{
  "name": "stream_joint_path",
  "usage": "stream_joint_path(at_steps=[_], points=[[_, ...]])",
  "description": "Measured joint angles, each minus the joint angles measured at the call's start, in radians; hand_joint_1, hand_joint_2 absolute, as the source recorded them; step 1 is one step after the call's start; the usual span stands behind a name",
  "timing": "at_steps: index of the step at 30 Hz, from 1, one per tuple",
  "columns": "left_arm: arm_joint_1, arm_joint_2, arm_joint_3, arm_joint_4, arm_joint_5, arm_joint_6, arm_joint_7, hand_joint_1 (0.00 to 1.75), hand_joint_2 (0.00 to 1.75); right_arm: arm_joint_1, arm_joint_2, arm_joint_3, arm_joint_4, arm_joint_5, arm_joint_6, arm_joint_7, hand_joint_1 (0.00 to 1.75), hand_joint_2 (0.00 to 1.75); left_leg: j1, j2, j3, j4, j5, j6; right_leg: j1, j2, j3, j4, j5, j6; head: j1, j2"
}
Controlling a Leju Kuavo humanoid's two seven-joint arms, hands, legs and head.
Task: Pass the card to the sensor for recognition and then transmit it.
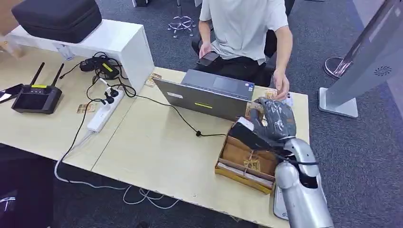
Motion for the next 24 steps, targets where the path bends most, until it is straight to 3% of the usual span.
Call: stream_joint_path(at_steps=[6,12,18,22,23,24], points=[[-0.002,0.006,0.000,0.000,-0.021,-0.007,-0.006,0.00,1.75,-0.128,0.021,-0.035,0.003,-0.071,0.053,0.042,1.75,1.75,0.000,0.001,-0.001,0.000,0.000,0.000,0.000,0.001,-0.001,0.001,0.000,0.000,0.000,0.000],[-0.003,0.016,0.000,0.000,-0.048,-0.008,-0.012,0.00,1.75,-0.267,0.046,-0.082,0.068,-0.101,0.047,0.098,1.75,1.75,0.000,0.000,-0.001,0.000,0.000,0.000,0.000,0.001,-0.001,0.001,0.000,0.000,0.000,0.000],[-0.006,0.024,0.000,0.000,-0.085,-0.010,-0.019,0.00,1.75,-0.396,0.057,-0.186,0.244,0.013,-0.076,0.199,1.75,1.75,0.000,0.000,-0.001,0.000,0.000,0.000,0.000,0.001,-0.001,0.001,0.000,0.000,0.000,0.000],[-0.008,0.024,0.000,0.000,-0.094,-0.010,-0.022,0.00,1.75,-0.430,0.057,-0.250,0.355,0.042,-0.117,0.189,1.75,1.75,0.000,0.000,-0.001,0.000,0.000,0.000,0.000,0.001,-0.001,0.001,0.000,0.000,0.000,0.000],[-0.008,0.024,0.000,0.000,-0.094,-0.010,-0.022,0.00,1.75,-0.432,0.057,-0.256,0.367,0.045,-0.118,0.191,0.00,1.75,0.000,0.001,-0.001,0.000,0.000,0.000,0.000,0.001,-0.001,0.001,0.000,0.000,0.000,0.000],[-0.010,0.024,0.000,0.000,-0.095,-0.010,-0.023,0.00,1.75,-0.435,0.057,-0.268,0.387,0.052,-0.119,0.201,0.00,1.75,0.000,0.000,-0.001,0.000,0.000,0.000,0.000,0.001,-0.001,0.001,0.000,0.000,0.000,0.000]])
